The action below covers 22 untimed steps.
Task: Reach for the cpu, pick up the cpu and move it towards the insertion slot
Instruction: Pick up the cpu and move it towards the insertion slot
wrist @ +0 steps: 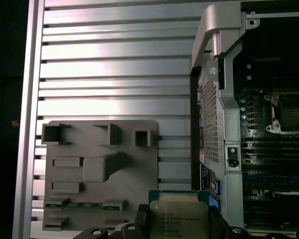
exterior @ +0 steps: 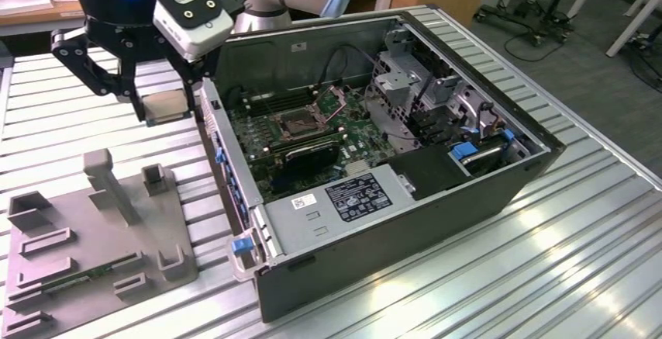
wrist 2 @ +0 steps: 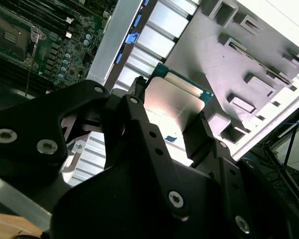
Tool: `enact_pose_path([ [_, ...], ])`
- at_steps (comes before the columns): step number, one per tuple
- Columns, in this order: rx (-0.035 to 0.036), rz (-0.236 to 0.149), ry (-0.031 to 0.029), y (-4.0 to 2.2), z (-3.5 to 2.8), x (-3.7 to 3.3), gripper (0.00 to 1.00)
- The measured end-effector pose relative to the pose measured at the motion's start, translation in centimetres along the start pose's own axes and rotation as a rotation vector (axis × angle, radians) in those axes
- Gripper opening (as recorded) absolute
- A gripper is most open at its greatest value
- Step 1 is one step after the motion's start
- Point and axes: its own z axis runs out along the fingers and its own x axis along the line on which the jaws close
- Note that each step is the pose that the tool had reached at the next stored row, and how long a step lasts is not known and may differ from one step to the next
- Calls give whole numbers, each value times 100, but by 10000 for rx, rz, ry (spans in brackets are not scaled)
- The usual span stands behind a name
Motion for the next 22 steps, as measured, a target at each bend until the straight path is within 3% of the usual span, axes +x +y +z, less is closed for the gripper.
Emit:
enact_pose_path([
  [22,1,0,1,1,-1,-116,55],
])
